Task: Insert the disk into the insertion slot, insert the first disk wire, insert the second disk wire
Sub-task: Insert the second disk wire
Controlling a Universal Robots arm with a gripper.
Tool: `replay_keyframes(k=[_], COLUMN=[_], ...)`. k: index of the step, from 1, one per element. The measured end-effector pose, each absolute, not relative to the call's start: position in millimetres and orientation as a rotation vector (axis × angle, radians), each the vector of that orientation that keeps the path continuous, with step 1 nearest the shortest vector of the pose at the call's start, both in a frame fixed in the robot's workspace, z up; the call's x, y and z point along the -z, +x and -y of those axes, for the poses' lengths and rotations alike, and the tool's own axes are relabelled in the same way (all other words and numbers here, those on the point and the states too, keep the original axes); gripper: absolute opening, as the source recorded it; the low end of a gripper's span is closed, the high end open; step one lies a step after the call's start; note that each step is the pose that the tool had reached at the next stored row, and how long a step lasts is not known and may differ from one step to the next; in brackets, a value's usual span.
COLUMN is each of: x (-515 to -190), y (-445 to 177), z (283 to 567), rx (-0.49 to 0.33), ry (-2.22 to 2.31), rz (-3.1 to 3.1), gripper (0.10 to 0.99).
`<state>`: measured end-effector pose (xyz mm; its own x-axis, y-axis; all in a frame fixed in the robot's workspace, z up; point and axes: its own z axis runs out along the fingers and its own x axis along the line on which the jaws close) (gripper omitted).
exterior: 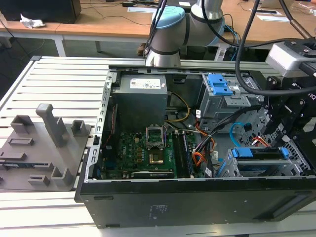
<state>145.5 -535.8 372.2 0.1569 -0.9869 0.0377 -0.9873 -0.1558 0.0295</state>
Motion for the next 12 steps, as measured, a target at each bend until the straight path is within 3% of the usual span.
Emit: replay_keyframes(k=[12], x=[-372], y=[146], z=[512], rx=[-0.015], ry=[2.353], rz=[2.010], gripper=[0.361])
